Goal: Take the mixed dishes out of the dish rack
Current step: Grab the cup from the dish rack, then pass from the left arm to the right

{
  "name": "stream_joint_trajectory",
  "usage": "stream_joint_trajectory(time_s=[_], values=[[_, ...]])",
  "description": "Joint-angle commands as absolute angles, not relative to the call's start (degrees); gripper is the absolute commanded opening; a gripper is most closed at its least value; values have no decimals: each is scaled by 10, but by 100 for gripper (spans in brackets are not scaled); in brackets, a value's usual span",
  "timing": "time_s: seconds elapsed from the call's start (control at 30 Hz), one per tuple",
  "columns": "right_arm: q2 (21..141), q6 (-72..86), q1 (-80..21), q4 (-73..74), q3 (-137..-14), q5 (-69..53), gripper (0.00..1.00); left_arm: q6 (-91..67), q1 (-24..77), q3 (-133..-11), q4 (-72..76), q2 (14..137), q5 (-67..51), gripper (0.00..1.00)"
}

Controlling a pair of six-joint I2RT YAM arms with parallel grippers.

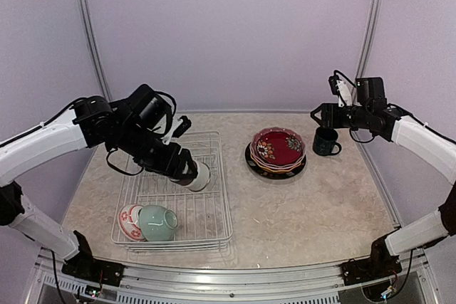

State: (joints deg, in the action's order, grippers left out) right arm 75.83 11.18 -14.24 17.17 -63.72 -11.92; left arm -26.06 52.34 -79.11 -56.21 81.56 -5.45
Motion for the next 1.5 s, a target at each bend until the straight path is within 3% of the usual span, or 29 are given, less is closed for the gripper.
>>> stream_joint_trajectory(time_s=[0.0,0.27,0.67,0.9,1.07,1.33,1.4,1.47], values=[[712,161,-183,80,-601,-227,64,-296,459,-732,-421,709,-122,42],[699,191,-325,-29,-595,-284,60,-353,419,-662,-228,580,-177,43],[762,127,-499,-47,-701,-283,49,-440,418,-626,-67,589,-281,42],[799,85,-548,-28,-765,-274,45,-466,419,-622,-5,608,-335,42],[816,80,-566,-31,-787,-286,31,-478,418,-611,27,613,-341,42],[823,76,-581,-29,-807,-308,17,-494,417,-605,52,620,-359,42],[828,81,-582,-28,-812,-316,12,-499,416,-606,55,620,-365,42],[834,88,-582,-28,-818,-331,0,-502,414,-605,58,622,-371,43]])
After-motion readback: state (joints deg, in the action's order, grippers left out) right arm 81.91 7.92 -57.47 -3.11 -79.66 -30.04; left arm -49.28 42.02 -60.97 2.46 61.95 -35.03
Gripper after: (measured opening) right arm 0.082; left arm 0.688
